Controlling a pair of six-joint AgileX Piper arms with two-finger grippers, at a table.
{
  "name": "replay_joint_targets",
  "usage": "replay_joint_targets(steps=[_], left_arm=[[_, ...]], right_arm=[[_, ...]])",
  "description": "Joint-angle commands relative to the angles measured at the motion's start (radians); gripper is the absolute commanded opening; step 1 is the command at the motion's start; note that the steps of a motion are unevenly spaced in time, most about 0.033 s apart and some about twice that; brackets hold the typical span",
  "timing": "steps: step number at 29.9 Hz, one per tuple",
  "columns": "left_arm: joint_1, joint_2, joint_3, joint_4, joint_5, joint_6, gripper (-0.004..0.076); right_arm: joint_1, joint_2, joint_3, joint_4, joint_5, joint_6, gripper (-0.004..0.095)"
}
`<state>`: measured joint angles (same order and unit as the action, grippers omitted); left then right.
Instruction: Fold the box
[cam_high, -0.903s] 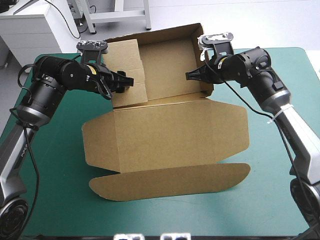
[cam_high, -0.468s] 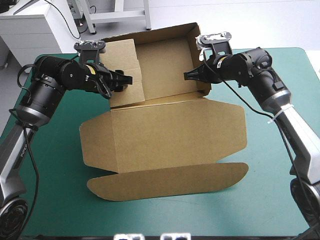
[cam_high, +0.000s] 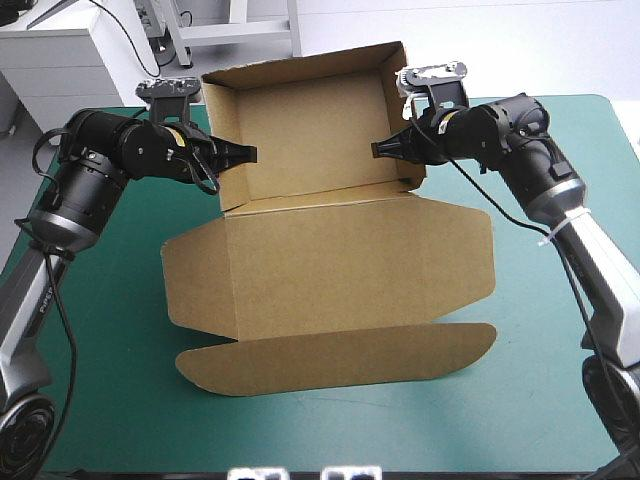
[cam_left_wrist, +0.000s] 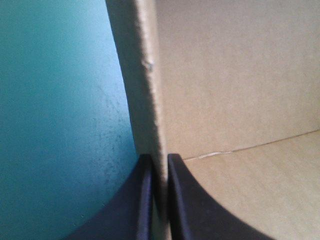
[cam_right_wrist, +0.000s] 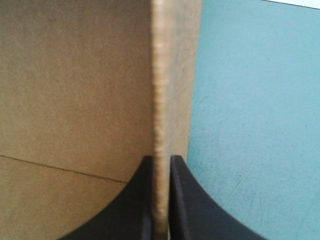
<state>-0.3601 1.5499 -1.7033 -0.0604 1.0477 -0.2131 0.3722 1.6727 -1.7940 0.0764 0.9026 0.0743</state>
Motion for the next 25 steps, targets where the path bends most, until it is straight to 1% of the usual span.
replay_joint_targets(steps=[1,9,13,15,16,19,21,23,25], left_arm=[[-0.011,-0.034,-0.033,-0.071,-0.088,0.007,-0.0006],[-0.011,-0.006,-0.033,-0.071,-0.107,0.005,-0.0007],[-0.011,0.02,-0.033,-0.079,-0.114,0.003,0.0009],[-0.011,0.026,-0.033,-0.089,-0.118,0.003,0.0072],[-0.011,0.026,-0.033,-0.089,-0.118,0.005,0.0127],[-0.011,0.028,-0.033,-0.087,-0.122,0.003,0.034],[-0.011,0.028,-0.033,-0.079,-0.133,-0.043,0.0487],[-0.011,0.028,-0.033,-0.068,-0.15,-0.091,0.0575],[-0.011,0.028,-0.033,-0.052,-0.16,-0.128,0.0592]], right_arm=[[0.012,-0.054,-0.033,0.112,-0.085,-0.031,-0.0014],[0.01,-0.054,-0.033,0.116,-0.074,-0.059,-0.0014],[0.01,-0.054,-0.033,0.118,-0.072,-0.059,-0.0014],[0.01,-0.054,-0.033,0.119,-0.072,-0.059,-0.0014],[0.01,-0.054,-0.033,0.119,-0.072,-0.059,-0.0014],[0.01,-0.054,-0.033,0.125,-0.072,-0.059,-0.0014],[0.01,-0.054,-0.033,0.144,-0.072,-0.074,-0.0014],[0.01,-0.054,-0.033,0.163,-0.072,-0.086,-0.0014],[0.01,-0.054,-0.033,0.17,-0.074,-0.088,-0.0014]])
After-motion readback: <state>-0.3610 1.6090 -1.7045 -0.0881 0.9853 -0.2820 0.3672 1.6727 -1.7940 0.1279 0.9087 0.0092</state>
